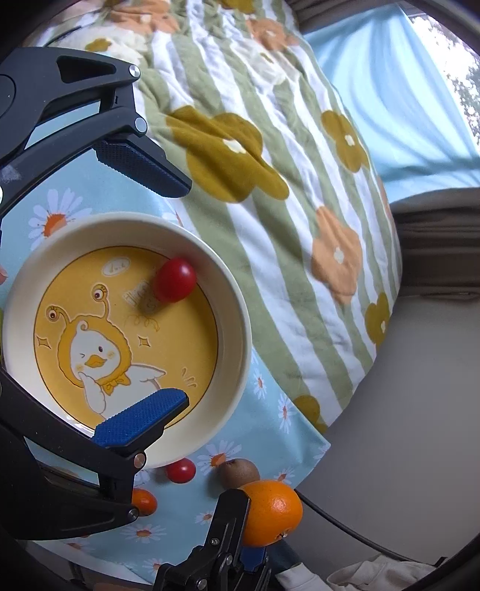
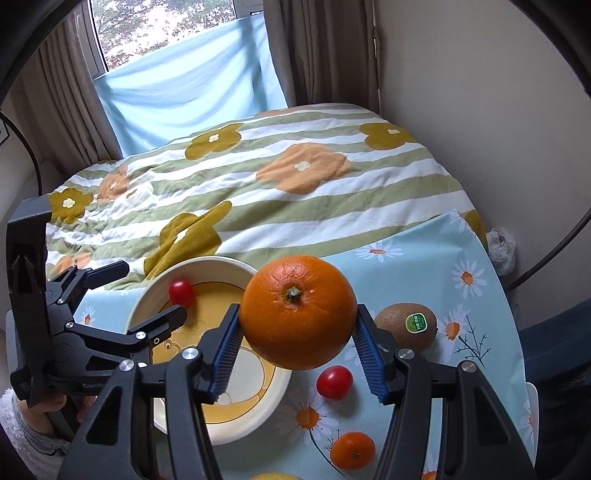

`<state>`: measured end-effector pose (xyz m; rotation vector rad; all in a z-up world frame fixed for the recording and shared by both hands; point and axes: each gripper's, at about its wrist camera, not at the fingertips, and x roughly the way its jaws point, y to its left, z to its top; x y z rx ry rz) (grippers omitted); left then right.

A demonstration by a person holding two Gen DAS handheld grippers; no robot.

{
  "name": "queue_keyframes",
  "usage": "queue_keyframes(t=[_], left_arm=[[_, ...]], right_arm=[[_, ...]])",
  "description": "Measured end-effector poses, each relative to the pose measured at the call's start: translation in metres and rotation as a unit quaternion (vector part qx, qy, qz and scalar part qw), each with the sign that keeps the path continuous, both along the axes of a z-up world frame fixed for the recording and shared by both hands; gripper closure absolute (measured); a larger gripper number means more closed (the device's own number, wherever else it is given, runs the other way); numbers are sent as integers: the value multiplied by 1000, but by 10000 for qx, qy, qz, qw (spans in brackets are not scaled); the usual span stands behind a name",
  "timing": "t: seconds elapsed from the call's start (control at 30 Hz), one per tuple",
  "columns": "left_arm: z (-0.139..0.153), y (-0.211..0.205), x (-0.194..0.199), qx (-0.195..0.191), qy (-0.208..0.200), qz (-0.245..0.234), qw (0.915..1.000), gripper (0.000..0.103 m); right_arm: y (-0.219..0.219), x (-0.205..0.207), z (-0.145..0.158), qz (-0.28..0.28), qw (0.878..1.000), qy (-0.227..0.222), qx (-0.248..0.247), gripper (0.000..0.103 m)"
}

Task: Organize fruits
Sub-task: 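Lower the large orange into the duck bowl with the right tool and release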

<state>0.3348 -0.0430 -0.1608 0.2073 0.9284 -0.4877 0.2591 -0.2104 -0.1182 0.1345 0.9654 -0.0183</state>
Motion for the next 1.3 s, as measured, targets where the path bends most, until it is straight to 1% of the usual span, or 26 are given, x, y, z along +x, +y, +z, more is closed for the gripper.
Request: queue_keyframes(t=[0.13,0.3,0.47,0.63,0.8,0.93,1.03,1.17,1.3], left_arm=[[8,17,-7,75,-39,276,9996,0],[23,41,-20,-2,-77,701,9975,0],[38,61,-37,-29,-138,1200,9927,0],[45,71,-52,-95,-108,1555,9877,0],[48,75,-65,-72,-87,1826,9831,0],[47,78,-75,-17,-75,2034,9791,0],[43,82,-82,-123,34,2220,9750,0],[32,85,-92,-178,186,2417,9700,0],[29,83,-98,-190,230,2515,9674,0]], right_arm=[[4,2,2,170,9999,-10,13,48],[12,7,3,492,9988,-46,56,49],[21,18,4,915,9958,-48,93,48],[30,31,-1,1403,9901,-17,93,48],[41,43,-15,1972,9803,48,94,48],[51,51,-34,2388,9709,137,-106,48],[56,55,-50,2678,9631,203,-203,48],[60,61,-64,2906,9558,285,-331,48],[64,66,-73,2981,9532,329,-381,48]])
